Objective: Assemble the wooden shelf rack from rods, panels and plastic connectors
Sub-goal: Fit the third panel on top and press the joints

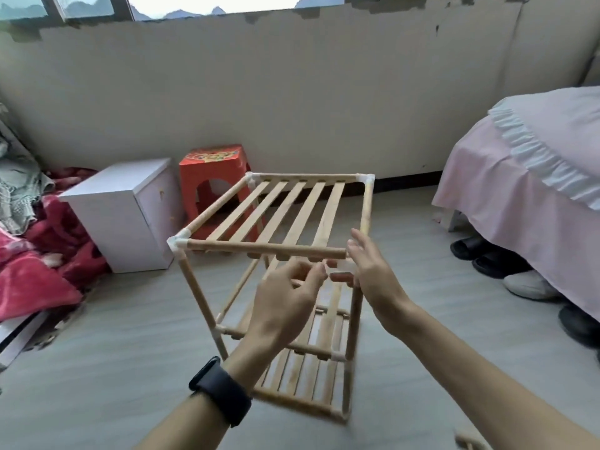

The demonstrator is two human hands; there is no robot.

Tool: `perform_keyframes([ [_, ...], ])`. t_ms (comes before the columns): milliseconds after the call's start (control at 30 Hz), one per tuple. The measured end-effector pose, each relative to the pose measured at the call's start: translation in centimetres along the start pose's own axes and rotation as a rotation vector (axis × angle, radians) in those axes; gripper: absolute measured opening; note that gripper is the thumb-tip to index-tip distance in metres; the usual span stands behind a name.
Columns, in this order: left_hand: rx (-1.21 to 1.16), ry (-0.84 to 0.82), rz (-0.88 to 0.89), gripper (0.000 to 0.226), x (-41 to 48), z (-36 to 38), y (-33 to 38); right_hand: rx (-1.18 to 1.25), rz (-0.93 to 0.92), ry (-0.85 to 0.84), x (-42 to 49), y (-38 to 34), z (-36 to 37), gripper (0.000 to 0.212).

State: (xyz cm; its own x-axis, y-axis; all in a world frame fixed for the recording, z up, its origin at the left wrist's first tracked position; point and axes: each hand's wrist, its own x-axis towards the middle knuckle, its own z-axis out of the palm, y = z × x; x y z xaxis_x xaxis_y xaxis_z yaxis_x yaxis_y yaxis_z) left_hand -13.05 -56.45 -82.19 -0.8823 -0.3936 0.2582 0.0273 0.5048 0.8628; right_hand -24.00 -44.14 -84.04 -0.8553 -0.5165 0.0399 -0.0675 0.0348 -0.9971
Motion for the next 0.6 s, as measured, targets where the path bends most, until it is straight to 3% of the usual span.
perform_keyframes([
  [67,0.343,0.166,0.270,0.011,0.0,-0.2,-0.7,0.071,-0.010,-0.046,-0.7,0.0,-0.8,0.044],
  [100,0.480,0.205,0.382,0.020,0.4,-0.2,-1.0,0.090,-0.019,-0.049,-0.9,0.1,-1.0,0.045],
  [200,0.743,0.124,0.607,0.048,2.5,-0.1,-1.7,0.048,-0.026,-0.004,-1.3,0.5,-0.9,0.074],
  [267,0.819,0.007,0.633,0.054,3.7,0.5,-1.6,-0.021,-0.015,-0.009,-1.3,1.0,-0.6,0.077],
  [333,0.845,-0.018,0.672,0.050,4.5,1.3,-1.9,-0.094,-0.013,-0.021,-1.2,1.5,-0.9,0.064],
  [500,0.935,0.150,0.864,0.039,5.4,1.8,-3.3,-0.055,-0.066,-0.038,-1.0,2.0,-2.4,0.042],
  [600,0.975,0.223,0.887,0.039,5.2,2.7,-4.0,-0.046,-0.081,-0.029,-1.0,2.5,-2.2,0.041],
])
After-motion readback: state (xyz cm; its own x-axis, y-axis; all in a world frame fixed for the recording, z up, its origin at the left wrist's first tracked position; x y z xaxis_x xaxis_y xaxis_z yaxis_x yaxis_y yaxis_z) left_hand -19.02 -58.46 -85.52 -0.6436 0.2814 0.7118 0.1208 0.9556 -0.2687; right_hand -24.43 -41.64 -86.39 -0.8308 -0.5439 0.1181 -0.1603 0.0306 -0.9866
